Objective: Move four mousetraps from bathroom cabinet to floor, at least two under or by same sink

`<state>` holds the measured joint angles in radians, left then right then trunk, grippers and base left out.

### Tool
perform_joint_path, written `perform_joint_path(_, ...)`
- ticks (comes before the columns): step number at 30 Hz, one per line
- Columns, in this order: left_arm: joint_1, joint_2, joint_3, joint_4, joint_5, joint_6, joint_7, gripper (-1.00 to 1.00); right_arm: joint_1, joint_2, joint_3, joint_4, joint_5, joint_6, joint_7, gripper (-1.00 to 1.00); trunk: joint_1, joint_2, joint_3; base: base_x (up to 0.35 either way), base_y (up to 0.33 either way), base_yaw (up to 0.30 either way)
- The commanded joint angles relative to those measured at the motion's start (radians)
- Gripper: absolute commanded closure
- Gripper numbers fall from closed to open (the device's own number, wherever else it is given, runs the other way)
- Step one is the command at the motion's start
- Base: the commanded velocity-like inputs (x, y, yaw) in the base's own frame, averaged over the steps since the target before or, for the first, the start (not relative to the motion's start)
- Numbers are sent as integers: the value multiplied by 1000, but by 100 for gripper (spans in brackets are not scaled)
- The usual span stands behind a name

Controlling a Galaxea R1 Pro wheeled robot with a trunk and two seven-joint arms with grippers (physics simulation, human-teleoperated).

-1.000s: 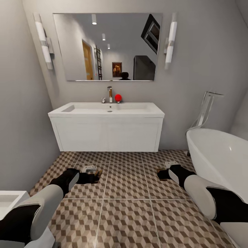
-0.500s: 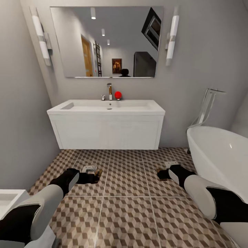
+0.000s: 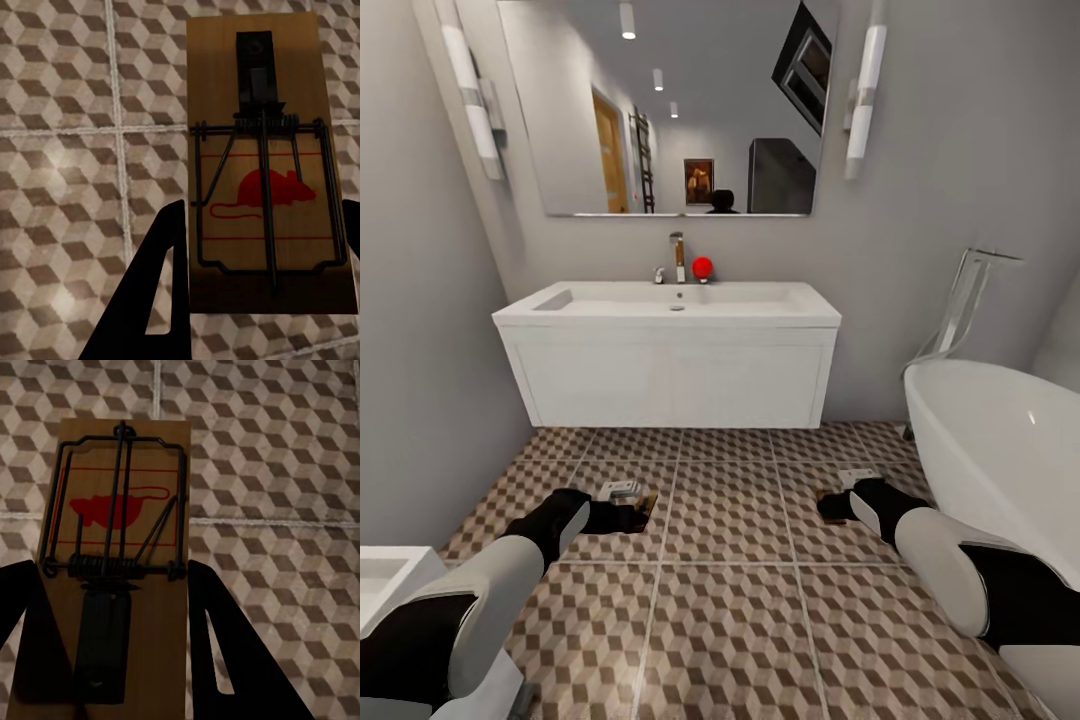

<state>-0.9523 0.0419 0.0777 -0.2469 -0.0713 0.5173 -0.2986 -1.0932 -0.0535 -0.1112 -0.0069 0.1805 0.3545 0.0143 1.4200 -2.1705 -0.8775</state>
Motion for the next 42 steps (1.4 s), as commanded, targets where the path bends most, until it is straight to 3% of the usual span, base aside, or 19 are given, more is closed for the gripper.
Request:
perform_joint_path(1, 0, 0, 8, -2, -8, 6, -5, 100, -1, 0, -8, -1, 7, 4, 3, 100, 0, 0, -3, 0, 0, 0)
perform_joint_path(42, 0, 0, 8, -2, -8, 6, -5, 100, -1, 0, -9, -1, 7, 8, 1, 100, 0, 0, -69, 0, 0, 0)
